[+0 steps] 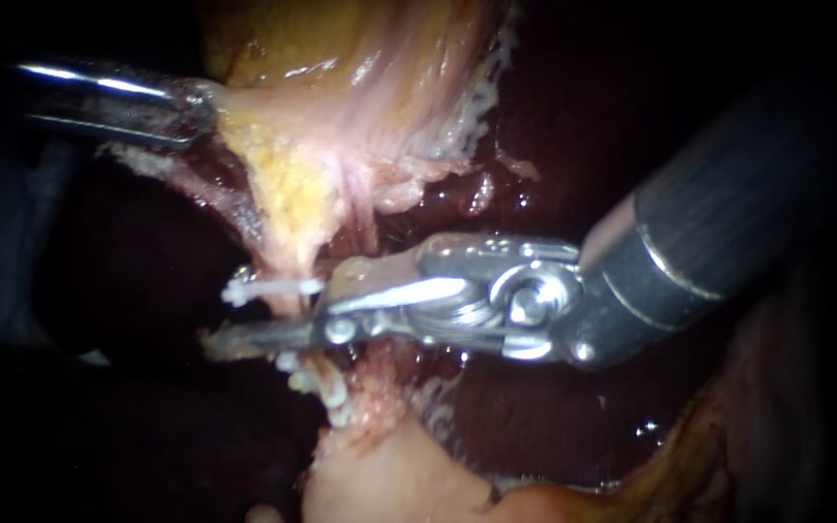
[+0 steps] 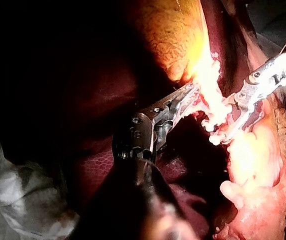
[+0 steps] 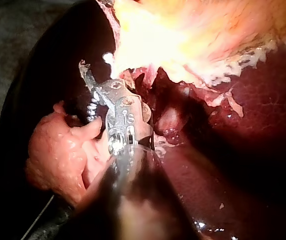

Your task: Going back third clip left tube

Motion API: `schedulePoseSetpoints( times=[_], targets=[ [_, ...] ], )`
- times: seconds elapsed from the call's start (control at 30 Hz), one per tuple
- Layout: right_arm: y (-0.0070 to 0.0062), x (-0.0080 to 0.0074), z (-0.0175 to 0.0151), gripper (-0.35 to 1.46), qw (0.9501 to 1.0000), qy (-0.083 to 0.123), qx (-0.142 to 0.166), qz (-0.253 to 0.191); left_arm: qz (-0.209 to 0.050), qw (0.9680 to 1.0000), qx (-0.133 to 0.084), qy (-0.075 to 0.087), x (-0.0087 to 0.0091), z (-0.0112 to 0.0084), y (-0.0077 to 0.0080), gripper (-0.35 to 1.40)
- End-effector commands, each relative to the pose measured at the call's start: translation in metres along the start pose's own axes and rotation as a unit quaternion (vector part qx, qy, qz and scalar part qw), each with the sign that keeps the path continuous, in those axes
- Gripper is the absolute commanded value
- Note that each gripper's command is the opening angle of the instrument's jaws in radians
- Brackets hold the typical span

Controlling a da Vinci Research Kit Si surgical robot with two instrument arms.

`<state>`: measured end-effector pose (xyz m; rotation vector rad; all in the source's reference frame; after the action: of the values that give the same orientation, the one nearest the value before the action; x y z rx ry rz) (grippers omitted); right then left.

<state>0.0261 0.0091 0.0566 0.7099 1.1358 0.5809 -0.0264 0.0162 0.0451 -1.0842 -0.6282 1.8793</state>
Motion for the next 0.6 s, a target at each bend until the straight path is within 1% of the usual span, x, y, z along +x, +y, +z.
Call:
schedulePoseSetpoints(
  times=[0.03, 0.1, 0.2, 0.27, 0.33, 0.43, 0.6],
  targets=[
    [0.0001, -0.0001, 0.0000, 0.49, 1.0000, 0.000, -0.001, -0.003, 0.000, 1.0000, 0.000, 0.000, 0.0000, 0.0000, 0.0000, -0.35],
    [0.0005, -0.0003, 0.0000, 0.50, 0.9999, 0.000, -0.001, -0.015, 0.000, 1.0000, 0.000, 0.000, -0.0001, 0.0000, 0.0000, -0.35],
    [0.0012, -0.0006, -0.0002, 0.50, 0.9990, -0.001, -0.005, -0.045, 0.001, 1.0000, 0.000, 0.000, -0.0001, 0.0000, 0.0000, -0.35],
    [0.0018, -0.0009, -0.0005, 0.50, 0.9974, -0.001, -0.008, -0.071, 0.001, 1.0000, 0.000, 0.000, -0.0002, 0.0001, 0.0000, -0.35],
    [0.0024, -0.0011, -0.0011, 0.50, 0.9960, -0.002, -0.011, -0.089, 0.001, 1.0000, 0.000, 0.000, -0.0003, 0.0001, -0.0001, -0.35],
    [0.0028, -0.0017, -0.0023, 0.50, 0.9932, -0.003, -0.013, -0.116, 0.001, 1.0000, 0.001, 0.000, -0.0004, 0.0002, -0.0001, -0.35],
    [0.0030, -0.0027, -0.0048, 0.50, 0.9883, -0.005, -0.008, -0.152, 0.001, 1.0000, 0.001, 0.000, -0.0004, 0.0002, -0.0001, -0.35]
  ],
)
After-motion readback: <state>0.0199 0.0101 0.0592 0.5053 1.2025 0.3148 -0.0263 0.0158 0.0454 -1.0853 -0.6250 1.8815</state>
